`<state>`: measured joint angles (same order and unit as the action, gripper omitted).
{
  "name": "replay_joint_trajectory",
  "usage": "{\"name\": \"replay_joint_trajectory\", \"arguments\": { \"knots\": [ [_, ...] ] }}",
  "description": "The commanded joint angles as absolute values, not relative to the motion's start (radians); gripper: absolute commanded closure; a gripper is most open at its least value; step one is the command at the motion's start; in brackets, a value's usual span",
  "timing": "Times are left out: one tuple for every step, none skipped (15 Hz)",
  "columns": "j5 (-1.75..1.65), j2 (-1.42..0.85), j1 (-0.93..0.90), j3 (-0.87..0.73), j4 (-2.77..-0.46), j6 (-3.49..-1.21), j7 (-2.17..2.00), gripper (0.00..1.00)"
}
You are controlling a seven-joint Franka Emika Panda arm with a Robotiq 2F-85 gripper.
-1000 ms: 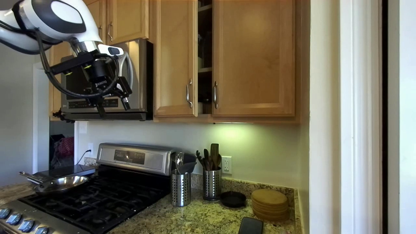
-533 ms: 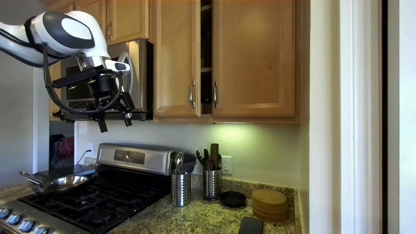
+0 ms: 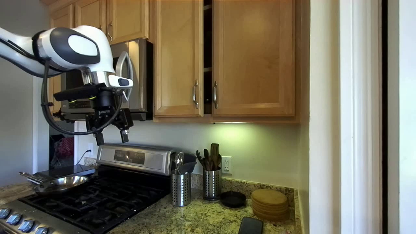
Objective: Close the left cabinet door
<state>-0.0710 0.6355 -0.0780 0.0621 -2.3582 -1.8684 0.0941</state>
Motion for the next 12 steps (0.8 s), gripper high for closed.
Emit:
{"name": "replay_joint_trajectory", "arguments": {
  "knots": [
    [-0.022, 0.657, -0.085, 0.038, -2.422, -1.937, 0.077, 0.0],
    [-0.011, 0.66, -0.085, 0.035, -2.431, -1.95, 0.081, 0.0],
    [-0.002, 0.667, -0.087, 0.032, -2.438, -1.958, 0.088, 0.0],
    [-0.03, 0.635, -0.081, 0.047, -2.397, -1.92, 0.092, 0.0],
    [-0.029, 0.634, -0.081, 0.047, -2.4, -1.922, 0.092, 0.0],
    [-0.029, 0.634, -0.081, 0.047, -2.4, -1.922, 0.093, 0.0],
    [-0.029, 0.634, -0.081, 0.047, -2.4, -1.922, 0.093, 0.0],
    [-0.029, 0.634, -0.081, 0.048, -2.399, -1.922, 0.093, 0.0],
    [-0.029, 0.634, -0.081, 0.048, -2.399, -1.922, 0.093, 0.0],
    [-0.029, 0.634, -0.081, 0.048, -2.399, -1.922, 0.093, 0.0],
    [-0.029, 0.634, -0.081, 0.048, -2.399, -1.922, 0.093, 0.0],
    [-0.029, 0.634, -0.081, 0.048, -2.399, -1.922, 0.093, 0.0]
  ]
}}
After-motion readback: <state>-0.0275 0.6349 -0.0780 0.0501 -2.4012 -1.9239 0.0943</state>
